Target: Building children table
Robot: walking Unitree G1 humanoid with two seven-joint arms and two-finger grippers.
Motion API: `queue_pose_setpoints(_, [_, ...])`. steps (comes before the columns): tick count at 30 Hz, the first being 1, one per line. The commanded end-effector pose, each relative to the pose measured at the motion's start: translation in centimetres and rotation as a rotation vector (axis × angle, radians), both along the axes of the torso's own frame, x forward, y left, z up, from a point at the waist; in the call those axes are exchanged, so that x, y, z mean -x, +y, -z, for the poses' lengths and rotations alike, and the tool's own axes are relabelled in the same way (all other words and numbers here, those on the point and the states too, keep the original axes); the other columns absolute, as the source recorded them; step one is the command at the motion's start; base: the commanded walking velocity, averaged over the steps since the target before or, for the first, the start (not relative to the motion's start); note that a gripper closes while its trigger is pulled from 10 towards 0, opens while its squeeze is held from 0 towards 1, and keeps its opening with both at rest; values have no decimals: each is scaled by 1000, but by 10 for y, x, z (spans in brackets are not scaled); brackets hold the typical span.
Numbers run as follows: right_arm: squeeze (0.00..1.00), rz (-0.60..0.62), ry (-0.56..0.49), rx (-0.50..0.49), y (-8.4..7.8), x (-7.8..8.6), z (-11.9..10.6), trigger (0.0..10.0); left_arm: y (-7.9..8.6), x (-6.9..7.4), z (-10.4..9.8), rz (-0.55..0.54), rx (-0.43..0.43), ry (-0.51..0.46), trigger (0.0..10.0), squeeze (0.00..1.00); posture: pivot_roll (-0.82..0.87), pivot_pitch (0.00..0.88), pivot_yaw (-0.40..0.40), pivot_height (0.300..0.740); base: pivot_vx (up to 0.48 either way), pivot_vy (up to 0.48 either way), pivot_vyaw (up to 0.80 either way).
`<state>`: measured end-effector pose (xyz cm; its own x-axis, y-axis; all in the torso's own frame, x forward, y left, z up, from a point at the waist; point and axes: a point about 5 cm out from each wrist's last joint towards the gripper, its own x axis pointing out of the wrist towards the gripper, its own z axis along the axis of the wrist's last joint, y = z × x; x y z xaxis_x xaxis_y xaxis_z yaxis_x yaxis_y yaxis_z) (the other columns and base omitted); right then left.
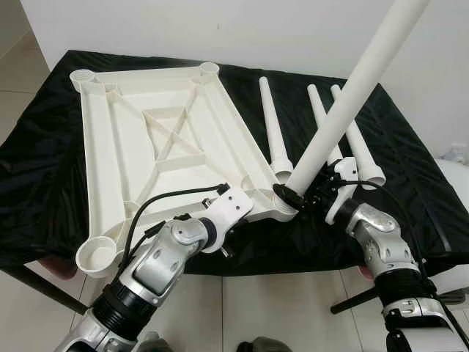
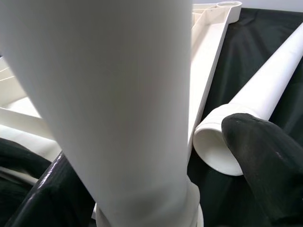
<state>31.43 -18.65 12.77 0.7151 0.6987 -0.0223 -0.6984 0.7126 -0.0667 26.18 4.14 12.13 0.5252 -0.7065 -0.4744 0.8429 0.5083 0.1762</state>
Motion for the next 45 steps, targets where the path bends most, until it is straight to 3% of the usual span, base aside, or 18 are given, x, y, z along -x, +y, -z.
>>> queue_pose_setpoints(1, [0, -4, 11, 11, -2, 1, 5, 10000, -9, 9, 7, 87, 13, 55, 10000, 0, 5, 0, -89, 740, 0, 0, 0])
queue_pose_setpoints(10, [0, -19, 6, -18, 4, -2, 7, 10000, -9, 10, 8, 85, 11, 59, 10000, 0, 10, 0, -90, 740, 0, 0, 0])
queue_pose_setpoints(11, [0, -16, 6, -25, 6, -3, 7, 4039, -9, 10, 8, 86, 11, 58, 10000, 0, 11, 0, -91, 740, 0, 0, 0])
queue_pose_setpoints(12, [0, -17, 4, -39, 7, -4, 6, 4039, -9, 10, 7, 85, 11, 57, 10000, 0, 11, 0, -91, 740, 0, 0, 0])
queue_pose_setpoints(13, [0, -20, 1, -52, 7, -5, 6, 2863, -9, 10, 7, 85, 12, 57, 10000, 0, 11, 0, -92, 740, 0, 0, 0])
queue_pose_setpoints(14, [0, -21, -1, -59, 8, -5, 5, 2863, -9, 10, 7, 84, 13, 57, 10000, 0, 11, 0, -92, 740, 0, 0, 0])
queue_pose_setpoints(15, [0, -22, -3, -57, 8, -5, 5, 0, -8, 10, 7, 84, 12, 57, 10000, 0, 12, 0, -93, 740, 0, 0, 0])
queue_pose_setpoints(16, [0, -22, -3, -54, 8, -6, 5, 0, -8, 10, 7, 83, 12, 57, 10000, 0, 12, 0, -93, 740, 0, 0, 0])
queue_pose_setpoints(17, [0, -10, -9, -25, 8, -7, 5, 2000, -8, 10, 7, 81, 12, 57, 10000, 0, 13, 0, -94, 740, 0, 0, 0])
queue_pose_setpoints(18, [0, -10, -9, -25, 8, -7, 5, 2000, -8, 10, 7, 81, 12, 57, 10000, 0, 13, 0, -94, 740, 0, 0, 0])
queue_pose_setpoints(19, [0, -9, -6, -27, 7, -7, 6, 3255, -8, 10, 7, 79, 12, 56, 10000, 0, 14, 0, -96, 740, 0, 0, 0])
queue_pose_setpoints(21, [0, -9, -4, -30, 7, -7, 6, 3255, -8, 9, 7, 78, 13, 56, 10000, 0, 14, 0, -96, 740, 0, 0, 0])
queue_pose_setpoints(22, [0, 2, 6, -20, 6, -8, 7, 10000, -7, 9, 7, 75, 14, 55, 10000, 0, 12, 4, -98, 740, 0, 0, 0])
queue_pose_setpoints(27, [0, 14, 10, -21, 6, -7, 8, 10000, -7, 9, 6, 72, 16, 55, 10000, 0, 10, 9, -98, 740, 0, 0, 0])
queue_pose_setpoints(28, [0, 69, 0, -41, 8, -8, 5, 10000, -7, 8, 6, 69, 17, 55, 10000, 0, 6, 14, -98, 740, 0, 0, 0])
queue_pose_setpoints(32, [0, 105, -2, -56, 10, -9, 5, 10000, -7, 8, 5, 67, 18, 54, 10000, 0, 5, 17, -98, 740, 0, 0, 0])
queue_pose_setpoints(36, [0, 239, -36, -103, 30, -7, 2, 10000, -7, 8, 5, 67, 22, 52, 10000, 0, 1, 22, -97, 740, 0, 0, 0])
queue_pose_setpoints(45, [0, 387, -17, -138, 48, -5, 2, 10000, -7, 7, 5, 66, 23, 52, 10000, 0, 0, 22, -97, 740, 0, 0, 0])
